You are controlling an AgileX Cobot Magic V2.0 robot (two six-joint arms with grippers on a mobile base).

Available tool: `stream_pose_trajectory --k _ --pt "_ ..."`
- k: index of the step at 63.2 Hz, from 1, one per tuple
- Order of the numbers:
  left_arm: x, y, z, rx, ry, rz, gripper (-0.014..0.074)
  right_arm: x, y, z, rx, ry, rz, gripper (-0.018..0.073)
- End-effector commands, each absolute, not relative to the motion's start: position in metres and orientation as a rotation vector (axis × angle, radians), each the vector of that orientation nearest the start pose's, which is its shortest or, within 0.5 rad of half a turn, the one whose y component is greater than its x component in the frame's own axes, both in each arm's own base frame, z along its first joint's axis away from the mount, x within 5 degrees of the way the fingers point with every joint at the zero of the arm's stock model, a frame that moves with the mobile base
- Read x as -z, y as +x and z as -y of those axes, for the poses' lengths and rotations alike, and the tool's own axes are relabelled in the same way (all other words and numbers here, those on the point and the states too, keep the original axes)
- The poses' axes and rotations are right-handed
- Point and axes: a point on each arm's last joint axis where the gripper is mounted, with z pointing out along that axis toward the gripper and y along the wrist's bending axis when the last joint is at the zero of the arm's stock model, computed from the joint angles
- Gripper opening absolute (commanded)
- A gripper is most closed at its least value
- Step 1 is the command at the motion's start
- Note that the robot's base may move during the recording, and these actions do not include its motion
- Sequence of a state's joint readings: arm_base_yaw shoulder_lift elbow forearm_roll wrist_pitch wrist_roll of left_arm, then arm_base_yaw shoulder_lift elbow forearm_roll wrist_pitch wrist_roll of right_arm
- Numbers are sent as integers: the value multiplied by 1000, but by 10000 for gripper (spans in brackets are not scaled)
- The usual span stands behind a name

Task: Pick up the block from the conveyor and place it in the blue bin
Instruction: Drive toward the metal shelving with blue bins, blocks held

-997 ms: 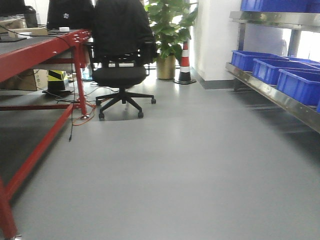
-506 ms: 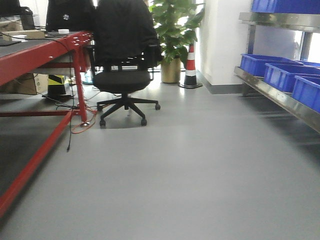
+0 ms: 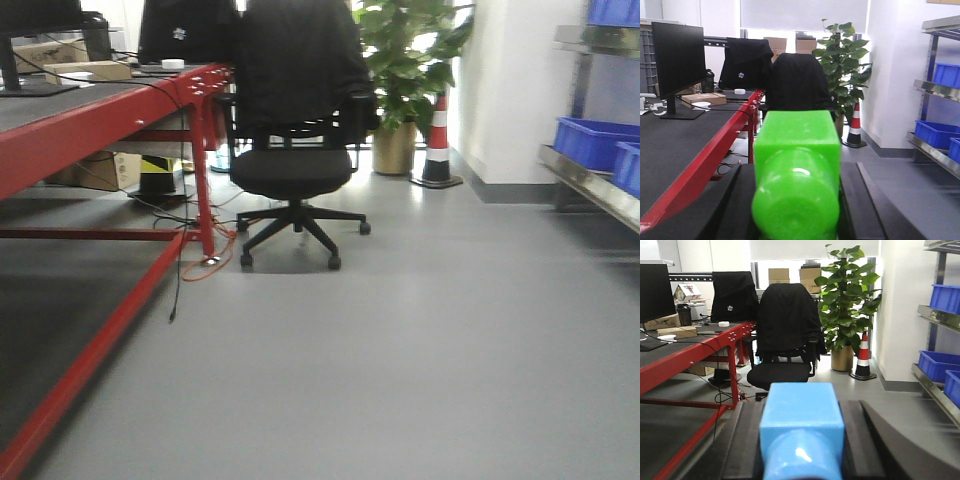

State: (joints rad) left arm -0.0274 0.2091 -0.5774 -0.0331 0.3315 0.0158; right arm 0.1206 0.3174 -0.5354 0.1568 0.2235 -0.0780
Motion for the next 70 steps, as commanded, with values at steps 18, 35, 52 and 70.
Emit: stream_pose_trajectory --k 18,35,52,70 --pt "-364 36 2 54 18 -1420 -111 -353 65 -11 -169 -67 -1470 -162" --pt "-364 36 2 54 18 -1420 -111 -353 65 -11 -169 -67 -1470 -162" --pt "-364 36 2 54 18 -1418 -111 -353 65 -11 -169 -67 -1470 -162" --pt "-364 36 2 54 18 -1419 -111 -353 65 -11 -169 -67 -1470 -162"
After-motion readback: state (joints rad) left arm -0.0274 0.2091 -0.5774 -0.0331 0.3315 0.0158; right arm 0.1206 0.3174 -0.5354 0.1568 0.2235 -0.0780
